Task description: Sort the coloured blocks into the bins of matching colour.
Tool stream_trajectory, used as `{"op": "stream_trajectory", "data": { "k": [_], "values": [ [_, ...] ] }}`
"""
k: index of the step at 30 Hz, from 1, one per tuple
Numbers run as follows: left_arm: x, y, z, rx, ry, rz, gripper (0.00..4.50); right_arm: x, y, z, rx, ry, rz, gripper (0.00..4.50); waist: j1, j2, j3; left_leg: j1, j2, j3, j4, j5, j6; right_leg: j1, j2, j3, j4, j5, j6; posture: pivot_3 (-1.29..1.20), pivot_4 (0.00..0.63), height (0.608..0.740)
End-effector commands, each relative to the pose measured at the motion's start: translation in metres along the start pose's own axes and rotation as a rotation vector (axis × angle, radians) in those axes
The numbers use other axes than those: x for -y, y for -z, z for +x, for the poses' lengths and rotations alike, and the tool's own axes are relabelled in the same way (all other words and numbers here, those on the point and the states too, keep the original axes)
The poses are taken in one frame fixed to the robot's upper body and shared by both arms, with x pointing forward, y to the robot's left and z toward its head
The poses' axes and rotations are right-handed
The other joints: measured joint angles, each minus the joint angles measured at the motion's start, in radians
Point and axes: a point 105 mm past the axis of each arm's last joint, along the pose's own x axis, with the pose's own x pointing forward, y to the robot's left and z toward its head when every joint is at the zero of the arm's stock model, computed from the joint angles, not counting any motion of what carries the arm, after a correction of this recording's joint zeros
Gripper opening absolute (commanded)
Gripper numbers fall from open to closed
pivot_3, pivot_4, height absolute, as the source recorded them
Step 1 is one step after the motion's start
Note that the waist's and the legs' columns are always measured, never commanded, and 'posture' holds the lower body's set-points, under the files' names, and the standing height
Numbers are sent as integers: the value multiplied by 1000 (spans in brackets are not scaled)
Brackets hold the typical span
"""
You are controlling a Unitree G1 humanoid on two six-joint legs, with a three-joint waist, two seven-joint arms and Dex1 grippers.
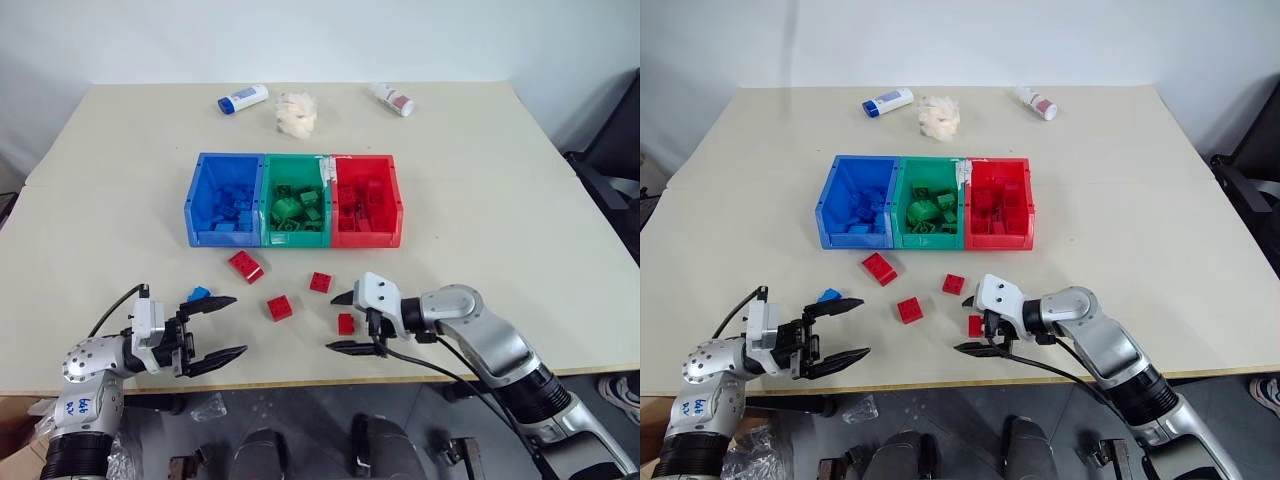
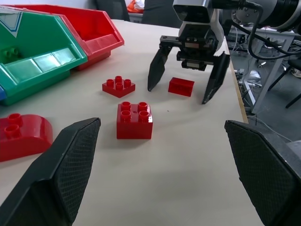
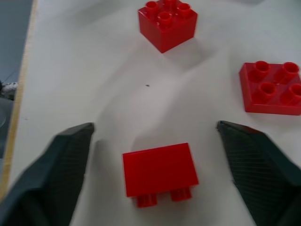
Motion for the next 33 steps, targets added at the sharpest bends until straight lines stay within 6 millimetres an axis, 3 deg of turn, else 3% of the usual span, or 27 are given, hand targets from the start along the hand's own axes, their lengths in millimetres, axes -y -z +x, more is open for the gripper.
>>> {"op": "stream_trajectory", "data": {
  "k": [1,5,13,16,19,24,28,33],
  "values": [
    [-1,-7,-2,10,-8,37,4500,-3,2,1,4,-9,13,2878,0,0,0,0,0,0,0,0,0,0,0,0,0,0,0,0,150,740],
    [0,-6,-3,6,-11,37,4500,-3,-2,-2,20,0,16,1553,0,0,0,0,0,0,0,0,0,0,0,0,0,0,0,0,150,740],
    [-1,-4,0,11,-9,34,4500,8,-23,-12,116,65,19,1482,1,0,0,0,0,0,0,0,0,0,0,0,0,0,0,0,150,740],
    [-2,-5,2,15,-5,36,4500,27,-46,-19,206,145,24,1482,-2,0,0,0,0,0,0,0,0,0,0,0,0,0,0,0,150,740],
    [-3,-5,4,20,5,39,4500,60,-72,-33,298,263,-2,1482,-2,0,0,0,0,1,0,0,0,-1,0,1,1,0,0,0,150,740],
    [-6,-7,6,23,17,47,4500,115,-89,-49,347,462,-37,1482,0,0,0,0,0,2,0,0,0,-1,0,1,2,0,0,0,150,740],
    [-6,-8,8,24,27,52,4500,143,-87,-54,326,578,-47,2776,-3,0,0,0,0,4,-1,0,0,-2,0,2,1,0,0,0,150,740],
    [-6,-8,8,24,32,54,4500,134,-79,-51,323,548,-62,4393,-3,0,0,0,0,6,-2,0,0,-4,0,4,1,0,0,0,150,740]
  ]
}}
